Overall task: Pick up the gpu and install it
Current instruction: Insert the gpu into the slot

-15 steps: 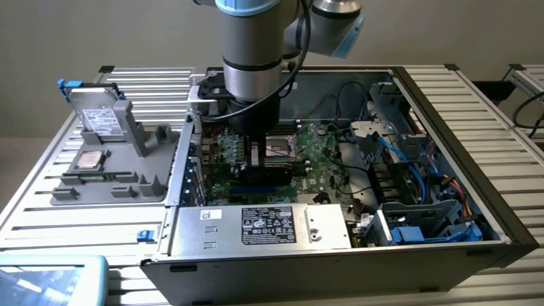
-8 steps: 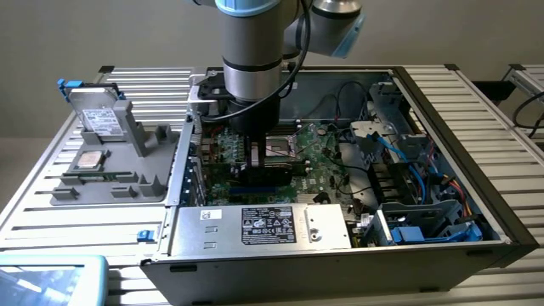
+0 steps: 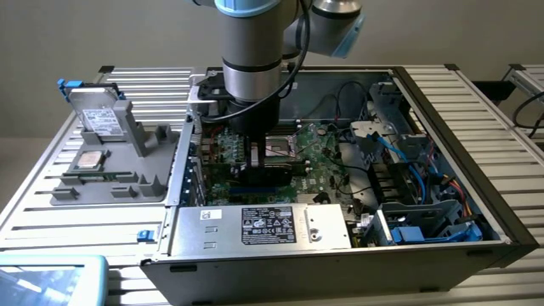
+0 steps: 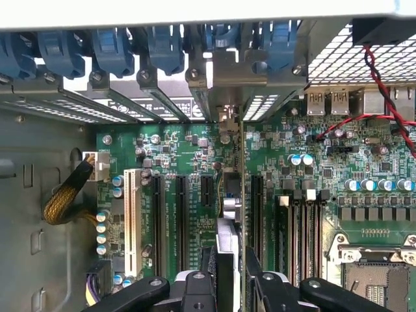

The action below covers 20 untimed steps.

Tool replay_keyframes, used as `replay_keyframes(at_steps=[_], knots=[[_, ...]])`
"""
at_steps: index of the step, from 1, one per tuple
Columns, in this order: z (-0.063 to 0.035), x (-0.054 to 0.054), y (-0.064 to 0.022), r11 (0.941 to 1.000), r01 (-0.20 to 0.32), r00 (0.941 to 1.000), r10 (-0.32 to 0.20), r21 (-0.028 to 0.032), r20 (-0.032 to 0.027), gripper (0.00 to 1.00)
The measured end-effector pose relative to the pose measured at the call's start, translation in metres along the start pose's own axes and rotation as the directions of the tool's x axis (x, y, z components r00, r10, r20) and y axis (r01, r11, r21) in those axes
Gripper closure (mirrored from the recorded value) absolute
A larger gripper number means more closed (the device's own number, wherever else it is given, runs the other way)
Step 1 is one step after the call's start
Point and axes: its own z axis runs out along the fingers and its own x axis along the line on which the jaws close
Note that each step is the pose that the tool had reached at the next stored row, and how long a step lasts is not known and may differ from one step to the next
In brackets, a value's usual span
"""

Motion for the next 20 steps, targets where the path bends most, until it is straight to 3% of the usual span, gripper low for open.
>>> replay_keyframes(at_steps=[4,9,20], knots=[[-0.0001,0.0001,0.0004,1.0000,0.001,1.0000,-0.001,0.0024,0.0001,0.72],[-0.0011,0.0001,0.0006,0.9999,0.002,1.0000,-0.002,0.0125,0.0005,0.72],[0.0000,0.0001,0.0036,0.9999,0.003,1.0000,-0.003,0.0147,0.0004,0.72]])
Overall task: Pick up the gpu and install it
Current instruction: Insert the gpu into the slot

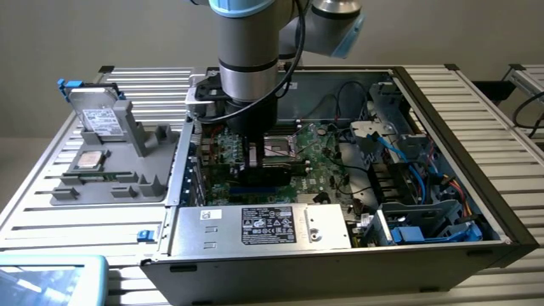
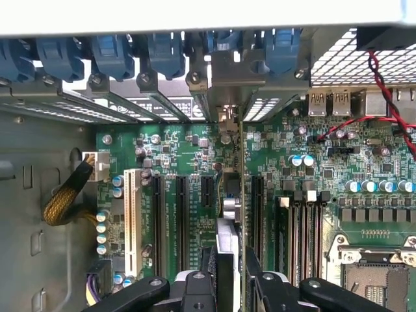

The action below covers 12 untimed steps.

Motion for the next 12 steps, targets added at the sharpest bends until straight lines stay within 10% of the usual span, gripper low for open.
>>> replay_keyframes(at_steps=[12], knots=[[0.0009,0.0000,0.0001,1.0000,0.000,1.0000,0.000,0.0000,-0.0001,0.72]])
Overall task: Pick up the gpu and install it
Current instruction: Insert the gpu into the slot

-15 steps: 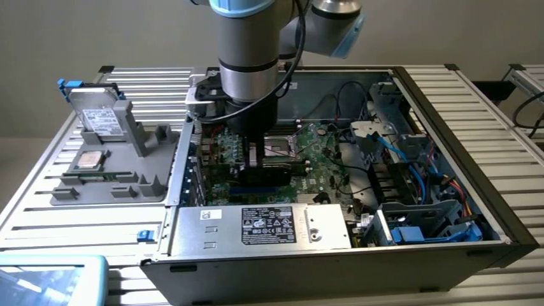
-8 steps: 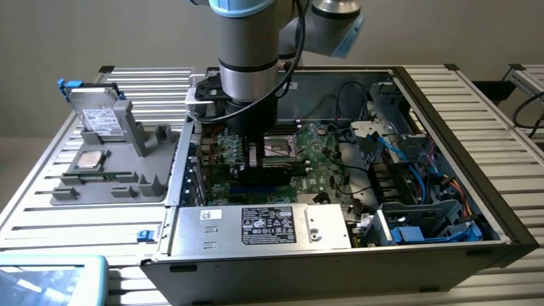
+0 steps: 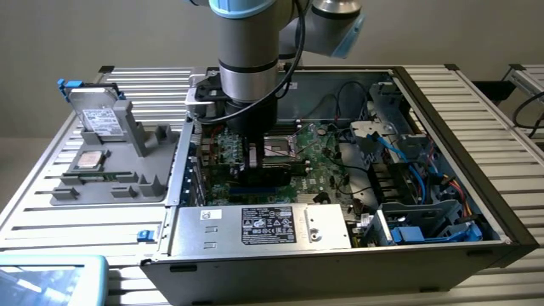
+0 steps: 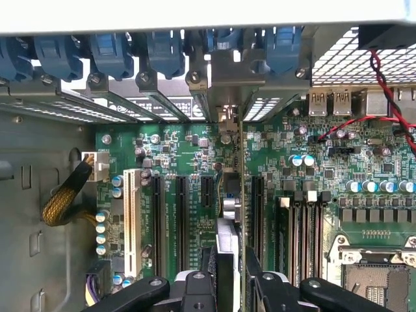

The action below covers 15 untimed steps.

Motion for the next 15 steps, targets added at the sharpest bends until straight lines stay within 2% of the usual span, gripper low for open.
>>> replay_keyframes(at_steps=[4,5,9,12,15], knots=[[0.0001,0.0000,0.0001,1.0000,0.000,1.0000,0.000,-0.0019,0.0001,0.72],[0.0002,0.0000,0.0000,1.0000,0.000,1.0000,0.000,-0.0039,0.0001,0.72],[0.0003,0.0005,-0.0001,0.9998,0.001,1.0000,-0.001,-0.0185,-0.0008,0.72],[0.0001,0.0008,-0.0005,0.9997,0.002,1.0000,-0.002,-0.0227,-0.0039,0.72],[0.0001,0.0007,-0.0004,0.9997,0.002,1.0000,-0.002,-0.0248,-0.0028,0.72]])
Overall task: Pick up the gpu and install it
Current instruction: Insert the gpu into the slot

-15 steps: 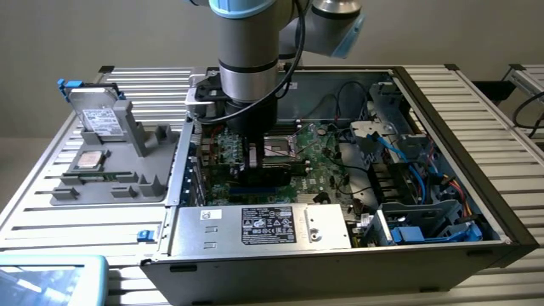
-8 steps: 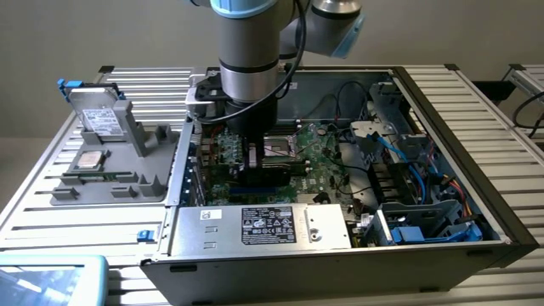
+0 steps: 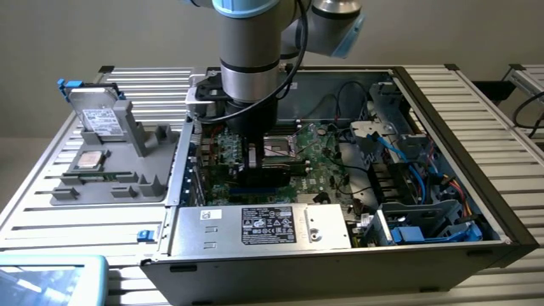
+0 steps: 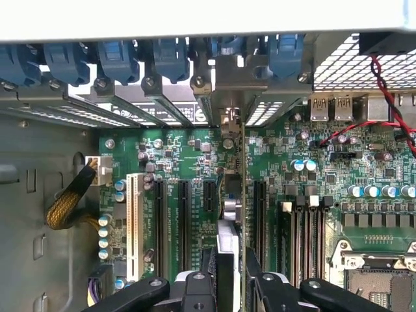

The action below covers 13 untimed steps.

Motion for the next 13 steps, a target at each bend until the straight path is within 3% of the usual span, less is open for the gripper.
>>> replay_keyframes(at_steps=[13], knots=[[0.0003,-0.0003,0.0005,1.0000,0.000,1.0000,0.000,-0.0043,0.0023,0.72]])
